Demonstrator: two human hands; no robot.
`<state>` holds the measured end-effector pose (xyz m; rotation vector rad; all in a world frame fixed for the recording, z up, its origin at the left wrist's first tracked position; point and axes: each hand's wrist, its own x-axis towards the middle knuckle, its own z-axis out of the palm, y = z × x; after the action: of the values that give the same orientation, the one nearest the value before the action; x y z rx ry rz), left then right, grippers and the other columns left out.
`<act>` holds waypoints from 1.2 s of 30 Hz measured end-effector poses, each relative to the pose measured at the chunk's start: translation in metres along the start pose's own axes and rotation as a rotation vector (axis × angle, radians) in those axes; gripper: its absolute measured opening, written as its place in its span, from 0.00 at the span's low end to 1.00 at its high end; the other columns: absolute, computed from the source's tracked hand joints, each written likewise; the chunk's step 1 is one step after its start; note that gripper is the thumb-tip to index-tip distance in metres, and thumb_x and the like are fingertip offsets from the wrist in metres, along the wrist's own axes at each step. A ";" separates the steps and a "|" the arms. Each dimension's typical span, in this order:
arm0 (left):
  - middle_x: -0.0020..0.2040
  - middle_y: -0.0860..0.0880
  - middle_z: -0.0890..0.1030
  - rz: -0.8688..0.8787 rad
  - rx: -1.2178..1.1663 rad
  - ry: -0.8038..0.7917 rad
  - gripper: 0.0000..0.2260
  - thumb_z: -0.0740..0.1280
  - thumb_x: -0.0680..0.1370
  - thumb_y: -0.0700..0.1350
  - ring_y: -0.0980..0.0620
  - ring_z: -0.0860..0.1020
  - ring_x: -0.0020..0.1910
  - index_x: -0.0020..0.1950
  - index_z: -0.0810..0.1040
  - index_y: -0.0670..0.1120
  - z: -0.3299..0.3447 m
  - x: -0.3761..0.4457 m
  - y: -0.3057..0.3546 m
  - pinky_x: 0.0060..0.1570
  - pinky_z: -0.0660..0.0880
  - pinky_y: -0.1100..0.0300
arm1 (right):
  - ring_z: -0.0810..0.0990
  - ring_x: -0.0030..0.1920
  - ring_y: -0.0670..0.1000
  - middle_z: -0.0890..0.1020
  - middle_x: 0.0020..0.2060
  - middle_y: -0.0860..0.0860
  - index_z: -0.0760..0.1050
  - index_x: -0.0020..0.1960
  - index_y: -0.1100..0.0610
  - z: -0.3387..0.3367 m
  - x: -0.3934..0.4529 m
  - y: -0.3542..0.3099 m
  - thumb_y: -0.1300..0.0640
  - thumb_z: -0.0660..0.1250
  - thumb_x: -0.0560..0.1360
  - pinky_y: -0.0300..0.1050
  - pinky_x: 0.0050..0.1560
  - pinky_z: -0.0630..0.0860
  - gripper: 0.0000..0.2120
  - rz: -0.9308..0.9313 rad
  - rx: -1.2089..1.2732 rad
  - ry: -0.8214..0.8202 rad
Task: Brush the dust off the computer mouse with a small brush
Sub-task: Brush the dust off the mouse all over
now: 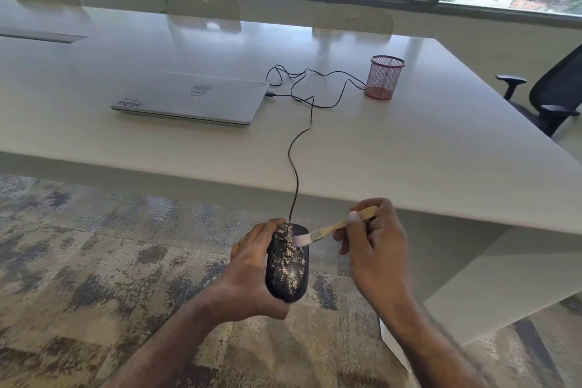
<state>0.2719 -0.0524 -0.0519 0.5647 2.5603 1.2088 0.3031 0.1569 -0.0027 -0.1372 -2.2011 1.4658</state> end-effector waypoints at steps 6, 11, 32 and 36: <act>0.69 0.61 0.65 0.001 -0.007 0.002 0.58 0.81 0.57 0.49 0.53 0.66 0.69 0.82 0.55 0.57 0.000 0.001 -0.001 0.71 0.71 0.54 | 0.81 0.30 0.50 0.85 0.35 0.49 0.71 0.46 0.39 -0.005 0.000 0.000 0.51 0.61 0.80 0.50 0.29 0.78 0.07 -0.018 0.065 0.044; 0.70 0.61 0.65 -0.007 -0.013 0.006 0.59 0.80 0.56 0.50 0.53 0.66 0.69 0.83 0.54 0.57 0.001 0.002 -0.002 0.68 0.69 0.58 | 0.81 0.31 0.53 0.85 0.35 0.49 0.71 0.46 0.40 -0.004 -0.004 0.003 0.54 0.63 0.82 0.63 0.33 0.79 0.09 -0.030 0.023 -0.009; 0.67 0.66 0.66 0.002 -0.012 0.024 0.57 0.80 0.55 0.52 0.54 0.67 0.68 0.80 0.56 0.60 -0.001 0.009 -0.005 0.64 0.70 0.61 | 0.82 0.31 0.53 0.84 0.33 0.54 0.72 0.46 0.40 -0.009 -0.007 0.011 0.52 0.61 0.79 0.54 0.32 0.80 0.06 -0.036 0.098 -0.018; 0.68 0.63 0.66 -0.002 -0.002 0.020 0.57 0.80 0.55 0.52 0.53 0.68 0.68 0.81 0.56 0.59 -0.002 0.008 -0.005 0.67 0.73 0.56 | 0.81 0.29 0.53 0.84 0.32 0.51 0.71 0.47 0.40 -0.012 -0.008 0.013 0.46 0.60 0.77 0.55 0.28 0.78 0.02 -0.076 0.065 0.034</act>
<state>0.2626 -0.0531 -0.0548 0.5526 2.5757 1.2220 0.3130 0.1693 -0.0134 -0.0553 -2.1061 1.4800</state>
